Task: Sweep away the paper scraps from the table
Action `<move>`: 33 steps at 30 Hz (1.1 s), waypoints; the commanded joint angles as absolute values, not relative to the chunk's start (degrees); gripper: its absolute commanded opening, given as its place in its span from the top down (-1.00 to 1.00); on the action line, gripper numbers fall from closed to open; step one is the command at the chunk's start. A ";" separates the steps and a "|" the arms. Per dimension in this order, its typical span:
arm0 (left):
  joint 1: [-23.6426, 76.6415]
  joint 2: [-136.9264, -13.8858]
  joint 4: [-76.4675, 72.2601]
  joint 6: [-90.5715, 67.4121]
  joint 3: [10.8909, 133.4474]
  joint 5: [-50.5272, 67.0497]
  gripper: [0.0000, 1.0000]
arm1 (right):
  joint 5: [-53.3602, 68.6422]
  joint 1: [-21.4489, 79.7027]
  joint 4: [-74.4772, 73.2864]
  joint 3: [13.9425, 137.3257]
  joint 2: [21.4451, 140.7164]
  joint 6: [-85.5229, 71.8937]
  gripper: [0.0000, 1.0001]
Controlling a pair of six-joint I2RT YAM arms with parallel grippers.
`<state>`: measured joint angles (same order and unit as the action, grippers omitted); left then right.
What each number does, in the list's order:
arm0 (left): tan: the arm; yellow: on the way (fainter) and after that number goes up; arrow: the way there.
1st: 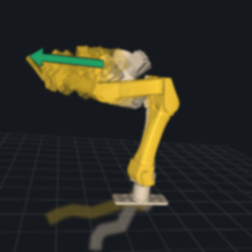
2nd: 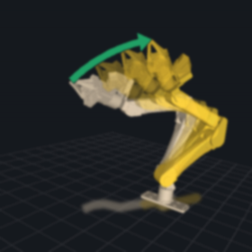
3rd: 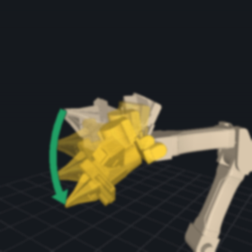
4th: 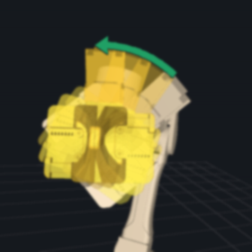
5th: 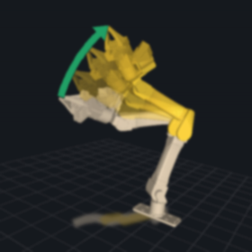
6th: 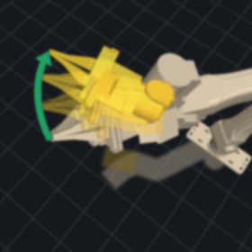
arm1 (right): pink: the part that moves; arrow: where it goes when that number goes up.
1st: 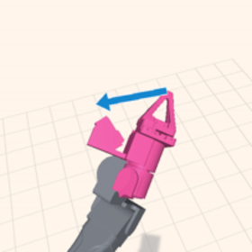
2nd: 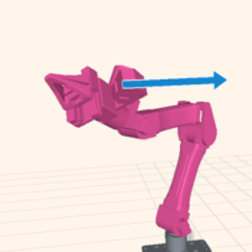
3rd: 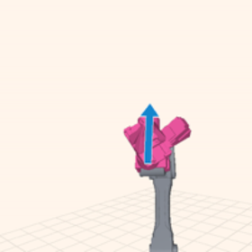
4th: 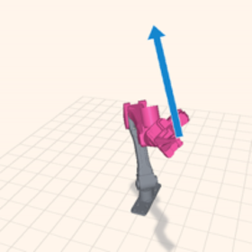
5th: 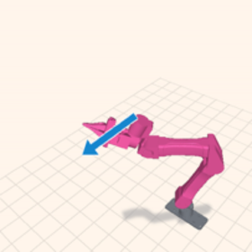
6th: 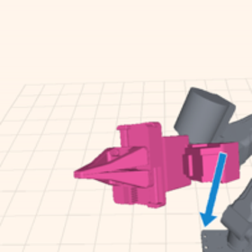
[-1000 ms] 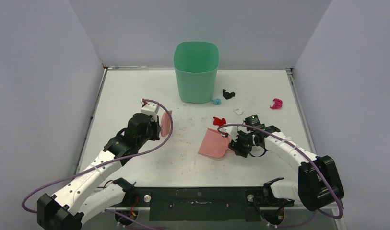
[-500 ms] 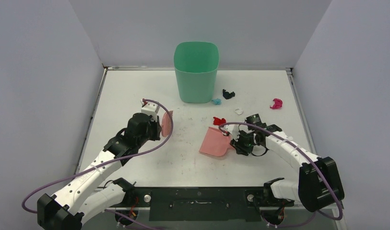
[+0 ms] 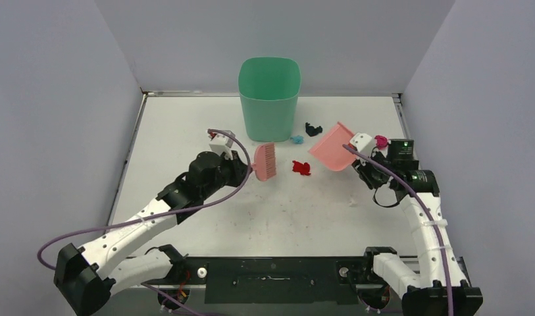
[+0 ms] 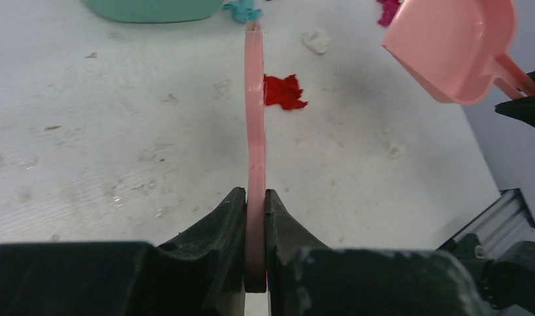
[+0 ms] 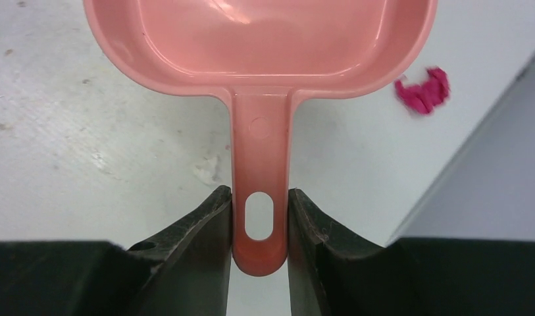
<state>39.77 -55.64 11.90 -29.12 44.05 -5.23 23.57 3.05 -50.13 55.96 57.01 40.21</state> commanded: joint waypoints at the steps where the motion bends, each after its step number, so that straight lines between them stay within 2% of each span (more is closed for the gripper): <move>1: 47.17 -62.91 -6.69 -39.33 48.00 -11.91 1.00 | 14.78 -2.41 -47.27 55.56 50.57 33.65 0.89; 8: 56.16 -80.96 -18.54 -44.31 57.58 -29.85 1.00 | 6.56 -4.19 -43.65 51.50 45.45 27.42 0.89; 16: 56.75 -100.05 -14.50 -60.31 74.45 -43.77 1.00 | 3.56 -4.34 -45.85 51.01 43.24 27.56 0.89; 23: 55.75 -114.66 -20.03 -68.98 85.29 -42.70 1.00 | 3.99 -4.50 -46.67 49.61 43.98 29.00 0.89; 33: 51.78 -130.48 -11.01 -85.97 98.41 -39.04 1.00 | 4.39 -4.57 -51.76 53.31 44.02 29.22 0.89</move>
<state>54.08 -127.48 -13.41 -76.18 93.84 -40.07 5.19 -4.16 -50.76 49.84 44.88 29.28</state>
